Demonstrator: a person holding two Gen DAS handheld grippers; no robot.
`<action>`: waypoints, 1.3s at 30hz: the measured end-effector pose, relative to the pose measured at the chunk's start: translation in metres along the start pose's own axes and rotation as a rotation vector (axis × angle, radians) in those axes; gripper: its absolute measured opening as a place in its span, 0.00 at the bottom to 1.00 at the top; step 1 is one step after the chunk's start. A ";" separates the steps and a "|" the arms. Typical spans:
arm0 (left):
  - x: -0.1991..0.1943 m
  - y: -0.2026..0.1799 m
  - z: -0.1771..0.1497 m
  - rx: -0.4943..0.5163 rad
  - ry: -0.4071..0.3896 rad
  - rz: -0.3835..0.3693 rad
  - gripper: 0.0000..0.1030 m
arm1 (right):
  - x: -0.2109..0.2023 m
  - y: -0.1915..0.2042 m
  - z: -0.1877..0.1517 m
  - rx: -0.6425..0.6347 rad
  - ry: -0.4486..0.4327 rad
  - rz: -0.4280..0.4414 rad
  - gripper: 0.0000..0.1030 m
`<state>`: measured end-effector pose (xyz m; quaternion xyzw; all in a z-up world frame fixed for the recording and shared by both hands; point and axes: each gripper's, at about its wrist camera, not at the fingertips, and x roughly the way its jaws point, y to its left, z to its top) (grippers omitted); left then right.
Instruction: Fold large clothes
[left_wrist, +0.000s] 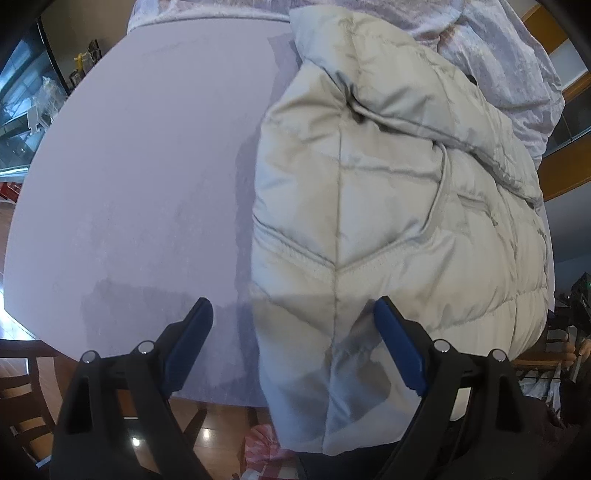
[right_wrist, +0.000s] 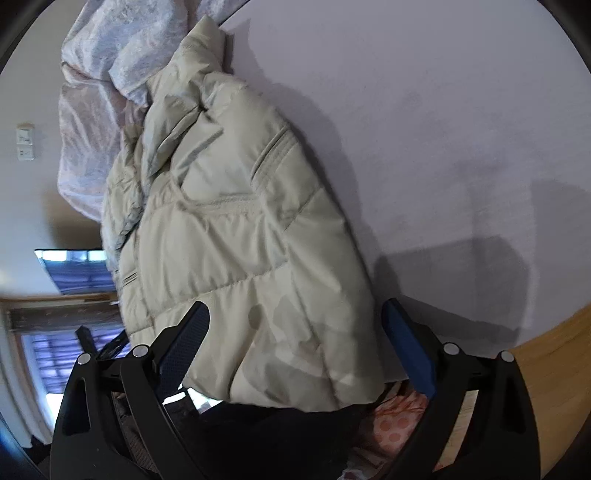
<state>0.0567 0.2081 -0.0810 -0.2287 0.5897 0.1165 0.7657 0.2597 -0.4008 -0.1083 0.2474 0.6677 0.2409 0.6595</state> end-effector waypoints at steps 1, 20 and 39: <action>0.001 -0.001 -0.002 0.000 0.004 -0.004 0.86 | 0.002 0.001 -0.001 -0.006 0.009 0.016 0.93; 0.005 0.000 -0.029 -0.064 0.016 -0.139 0.48 | 0.013 0.005 -0.008 -0.058 0.065 0.174 0.47; -0.075 -0.054 0.016 0.126 -0.210 -0.022 0.12 | -0.028 0.083 0.027 -0.314 -0.172 0.179 0.11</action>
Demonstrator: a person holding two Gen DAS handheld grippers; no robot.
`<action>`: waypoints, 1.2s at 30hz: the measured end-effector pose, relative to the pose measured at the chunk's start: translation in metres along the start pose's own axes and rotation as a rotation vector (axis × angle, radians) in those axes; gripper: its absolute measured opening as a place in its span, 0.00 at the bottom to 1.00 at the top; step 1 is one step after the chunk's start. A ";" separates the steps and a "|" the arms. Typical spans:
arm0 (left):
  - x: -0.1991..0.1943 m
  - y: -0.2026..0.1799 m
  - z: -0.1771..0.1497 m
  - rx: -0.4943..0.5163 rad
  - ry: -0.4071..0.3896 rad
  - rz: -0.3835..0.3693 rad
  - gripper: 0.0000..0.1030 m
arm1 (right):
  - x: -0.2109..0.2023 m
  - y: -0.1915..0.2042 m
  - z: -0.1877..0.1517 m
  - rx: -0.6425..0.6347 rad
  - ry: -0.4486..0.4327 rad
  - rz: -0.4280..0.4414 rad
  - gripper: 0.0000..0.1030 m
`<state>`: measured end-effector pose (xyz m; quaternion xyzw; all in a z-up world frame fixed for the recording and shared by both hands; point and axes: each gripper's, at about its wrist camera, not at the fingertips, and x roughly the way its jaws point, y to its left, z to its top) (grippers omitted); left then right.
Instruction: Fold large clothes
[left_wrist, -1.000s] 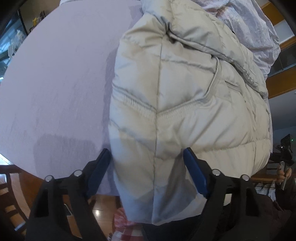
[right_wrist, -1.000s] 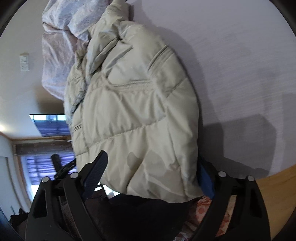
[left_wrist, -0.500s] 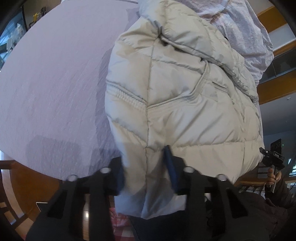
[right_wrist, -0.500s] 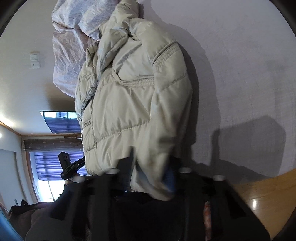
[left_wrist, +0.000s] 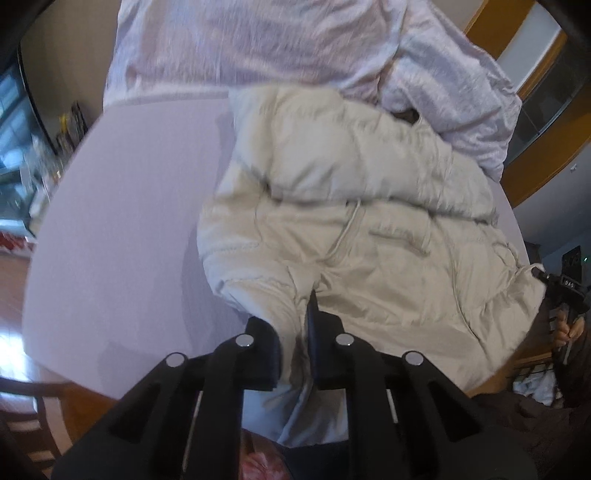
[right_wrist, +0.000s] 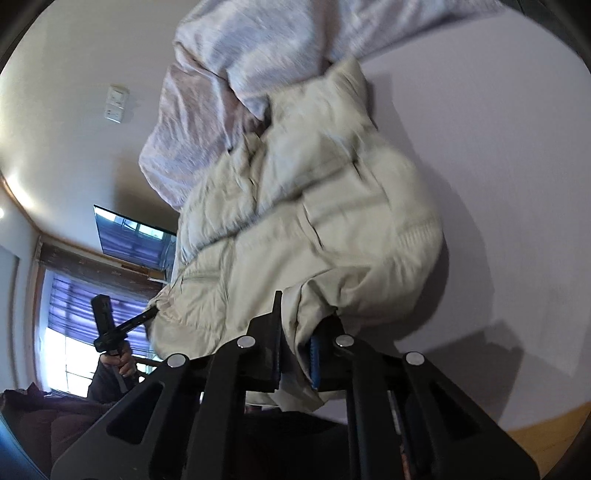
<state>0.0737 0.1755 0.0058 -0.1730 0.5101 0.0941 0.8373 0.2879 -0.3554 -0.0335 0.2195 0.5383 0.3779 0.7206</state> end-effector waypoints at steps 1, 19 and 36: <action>-0.004 -0.002 0.004 0.012 -0.012 0.012 0.12 | -0.001 0.004 0.006 -0.011 -0.015 -0.002 0.11; -0.020 -0.021 0.085 0.065 -0.150 0.153 0.12 | 0.001 0.039 0.096 -0.087 -0.185 -0.135 0.11; -0.014 -0.040 0.179 0.075 -0.248 0.184 0.12 | 0.008 0.054 0.169 -0.066 -0.279 -0.240 0.11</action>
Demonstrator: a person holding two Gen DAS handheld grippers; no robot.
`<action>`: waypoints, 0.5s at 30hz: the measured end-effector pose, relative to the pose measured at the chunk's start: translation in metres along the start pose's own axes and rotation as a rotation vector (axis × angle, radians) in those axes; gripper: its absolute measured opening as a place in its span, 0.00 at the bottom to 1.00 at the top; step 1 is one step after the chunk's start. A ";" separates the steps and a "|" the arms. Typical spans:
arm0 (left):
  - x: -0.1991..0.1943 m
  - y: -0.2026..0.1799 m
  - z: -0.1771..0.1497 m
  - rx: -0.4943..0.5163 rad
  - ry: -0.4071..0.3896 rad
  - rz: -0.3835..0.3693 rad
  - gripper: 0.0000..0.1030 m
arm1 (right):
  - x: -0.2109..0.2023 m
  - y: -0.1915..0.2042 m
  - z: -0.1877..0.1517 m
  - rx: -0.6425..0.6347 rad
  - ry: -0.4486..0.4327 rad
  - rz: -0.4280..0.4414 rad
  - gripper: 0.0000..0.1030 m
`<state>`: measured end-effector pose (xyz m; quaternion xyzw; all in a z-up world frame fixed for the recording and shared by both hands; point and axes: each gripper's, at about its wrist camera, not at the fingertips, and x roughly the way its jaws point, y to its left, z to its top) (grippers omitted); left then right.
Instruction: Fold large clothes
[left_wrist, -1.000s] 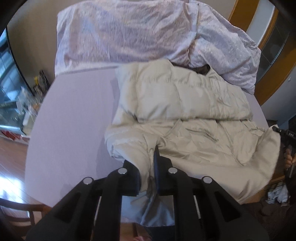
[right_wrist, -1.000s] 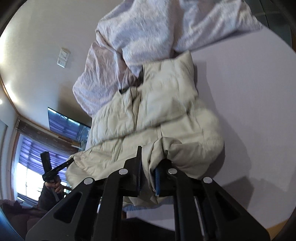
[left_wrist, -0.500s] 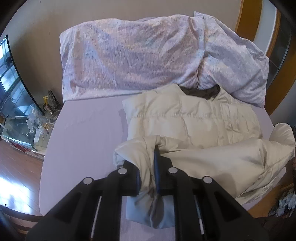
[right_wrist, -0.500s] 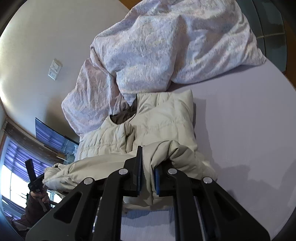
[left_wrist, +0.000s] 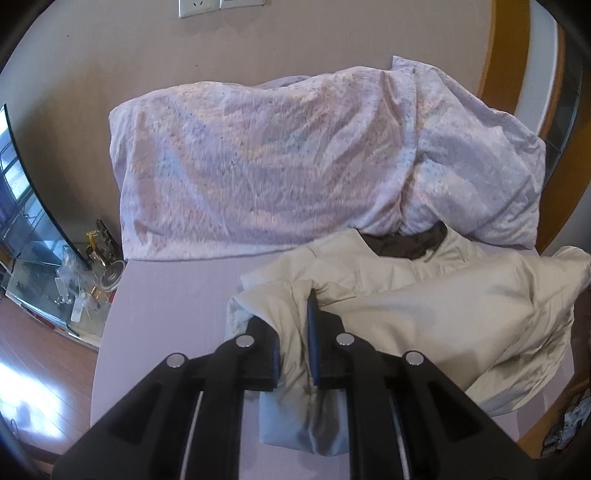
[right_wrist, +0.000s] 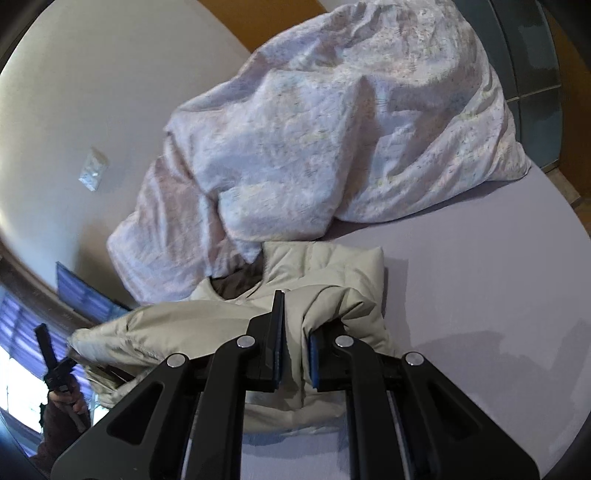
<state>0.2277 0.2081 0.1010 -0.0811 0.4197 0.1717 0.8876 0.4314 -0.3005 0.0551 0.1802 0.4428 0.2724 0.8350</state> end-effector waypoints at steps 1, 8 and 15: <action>0.005 0.000 0.004 -0.007 0.004 0.003 0.12 | 0.006 0.001 0.004 0.001 0.001 -0.026 0.11; 0.049 0.008 0.030 -0.086 0.056 0.035 0.12 | 0.045 0.013 0.024 -0.030 0.004 -0.177 0.11; 0.078 0.014 0.049 -0.145 0.073 0.054 0.12 | 0.076 0.005 0.041 0.016 0.001 -0.226 0.11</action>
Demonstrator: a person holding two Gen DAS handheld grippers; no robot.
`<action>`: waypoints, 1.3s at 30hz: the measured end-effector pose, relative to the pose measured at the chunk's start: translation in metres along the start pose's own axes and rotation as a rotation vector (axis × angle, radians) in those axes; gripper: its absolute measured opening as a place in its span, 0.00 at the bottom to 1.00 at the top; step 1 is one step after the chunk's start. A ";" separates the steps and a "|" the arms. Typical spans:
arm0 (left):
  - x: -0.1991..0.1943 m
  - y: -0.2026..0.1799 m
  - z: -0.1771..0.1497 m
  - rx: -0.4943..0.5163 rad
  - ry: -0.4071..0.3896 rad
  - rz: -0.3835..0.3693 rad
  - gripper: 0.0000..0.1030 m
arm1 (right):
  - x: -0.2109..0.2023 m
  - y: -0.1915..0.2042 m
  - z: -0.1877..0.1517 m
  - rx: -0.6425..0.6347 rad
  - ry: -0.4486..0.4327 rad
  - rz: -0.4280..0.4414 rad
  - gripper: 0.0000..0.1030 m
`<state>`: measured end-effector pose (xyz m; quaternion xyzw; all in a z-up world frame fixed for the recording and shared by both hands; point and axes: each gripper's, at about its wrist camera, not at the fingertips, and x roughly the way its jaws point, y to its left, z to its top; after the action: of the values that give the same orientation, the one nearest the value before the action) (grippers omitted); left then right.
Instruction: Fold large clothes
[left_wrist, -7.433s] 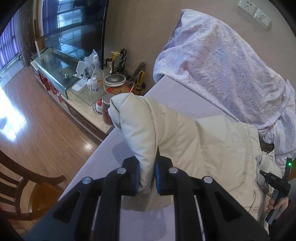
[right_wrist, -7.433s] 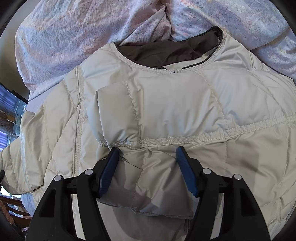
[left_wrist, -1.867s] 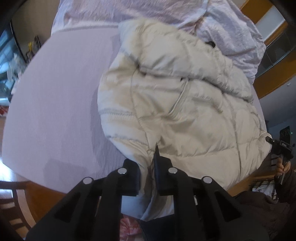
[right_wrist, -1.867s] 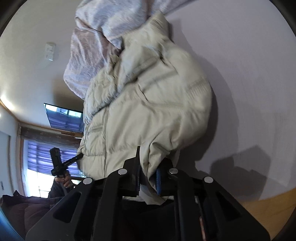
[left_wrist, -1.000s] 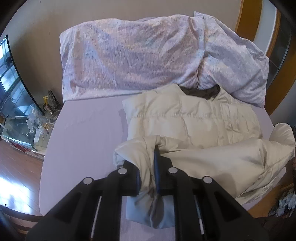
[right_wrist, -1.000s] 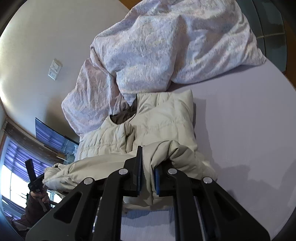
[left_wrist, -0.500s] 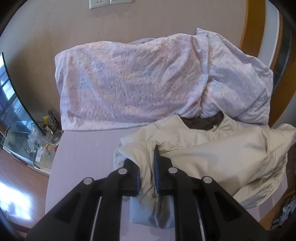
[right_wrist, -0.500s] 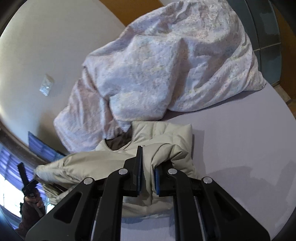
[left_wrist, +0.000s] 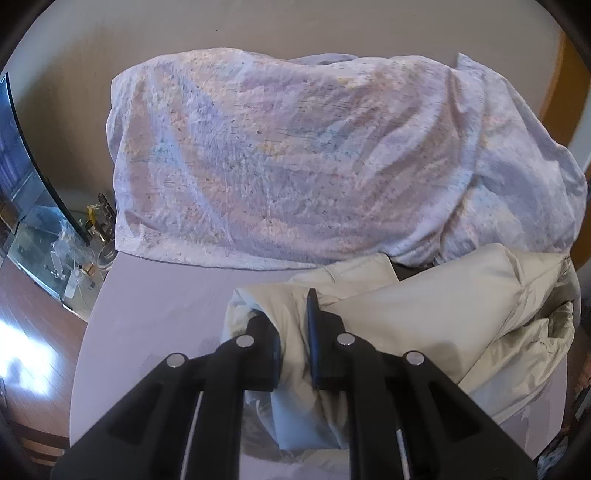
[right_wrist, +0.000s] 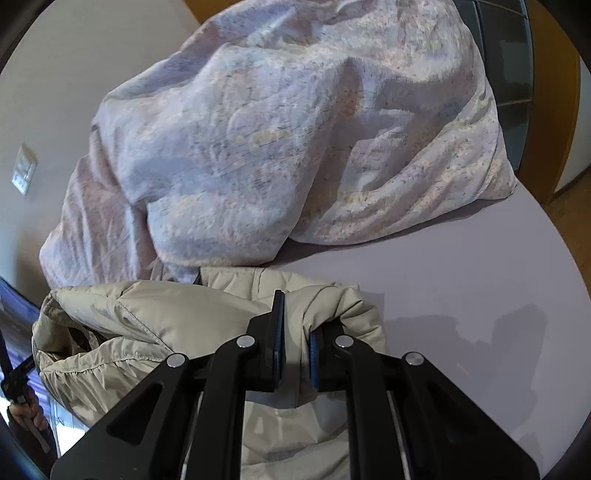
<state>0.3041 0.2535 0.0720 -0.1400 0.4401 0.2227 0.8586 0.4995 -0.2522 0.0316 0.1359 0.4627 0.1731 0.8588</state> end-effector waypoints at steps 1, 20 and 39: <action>0.003 0.000 0.003 -0.006 0.001 0.002 0.12 | 0.004 -0.001 0.002 0.008 0.001 -0.005 0.11; 0.112 -0.004 0.019 -0.090 0.118 0.097 0.15 | 0.107 -0.021 0.015 0.140 0.154 -0.073 0.14; 0.115 -0.004 0.031 -0.135 0.157 0.000 0.61 | 0.048 -0.039 0.035 0.248 0.076 0.058 0.72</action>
<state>0.3867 0.2930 -0.0042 -0.2145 0.4899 0.2402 0.8102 0.5599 -0.2701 -0.0010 0.2474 0.5085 0.1443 0.8120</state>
